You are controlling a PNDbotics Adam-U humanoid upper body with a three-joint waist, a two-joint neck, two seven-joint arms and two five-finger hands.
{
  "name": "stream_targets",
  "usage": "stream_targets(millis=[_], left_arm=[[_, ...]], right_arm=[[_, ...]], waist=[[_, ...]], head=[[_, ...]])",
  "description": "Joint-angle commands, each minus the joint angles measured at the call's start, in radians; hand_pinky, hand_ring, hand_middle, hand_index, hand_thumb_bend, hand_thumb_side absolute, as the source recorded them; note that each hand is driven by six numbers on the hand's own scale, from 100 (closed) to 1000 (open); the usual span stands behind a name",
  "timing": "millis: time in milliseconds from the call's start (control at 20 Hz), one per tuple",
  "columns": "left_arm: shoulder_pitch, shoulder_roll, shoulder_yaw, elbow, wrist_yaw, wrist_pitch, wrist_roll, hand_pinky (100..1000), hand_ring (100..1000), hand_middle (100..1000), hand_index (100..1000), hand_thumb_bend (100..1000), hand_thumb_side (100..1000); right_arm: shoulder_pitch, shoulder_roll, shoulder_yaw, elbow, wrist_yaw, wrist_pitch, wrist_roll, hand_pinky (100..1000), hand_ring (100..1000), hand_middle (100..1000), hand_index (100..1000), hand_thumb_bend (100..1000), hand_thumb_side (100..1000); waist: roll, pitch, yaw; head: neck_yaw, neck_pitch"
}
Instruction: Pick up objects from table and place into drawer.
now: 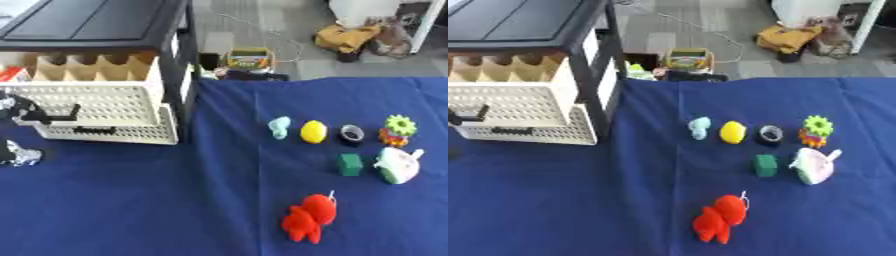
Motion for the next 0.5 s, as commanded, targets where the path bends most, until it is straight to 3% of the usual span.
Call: stream_targets(millis=[50,500], left_arm=[[-0.004,0.048,0.022,-0.016,-0.008,0.003,0.002,100,100,100,805,364,459],[0.033,0.071,0.032,-0.068,0.013,0.006,0.004,100,100,100,803,359,464]], right_arm=[[-0.011,-0.021,-0.013,-0.016,-0.007,-0.001,-0.003,634,712,694,731,100,1000],[-0.010,-0.020,-0.015,-0.016,-0.008,-0.001,-0.008,634,712,693,731,100,1000]], waist=[[-0.002,-0.024,0.001],[-0.005,-0.024,0.001]], head=[[0.003,-0.011],[0.005,-0.011]])
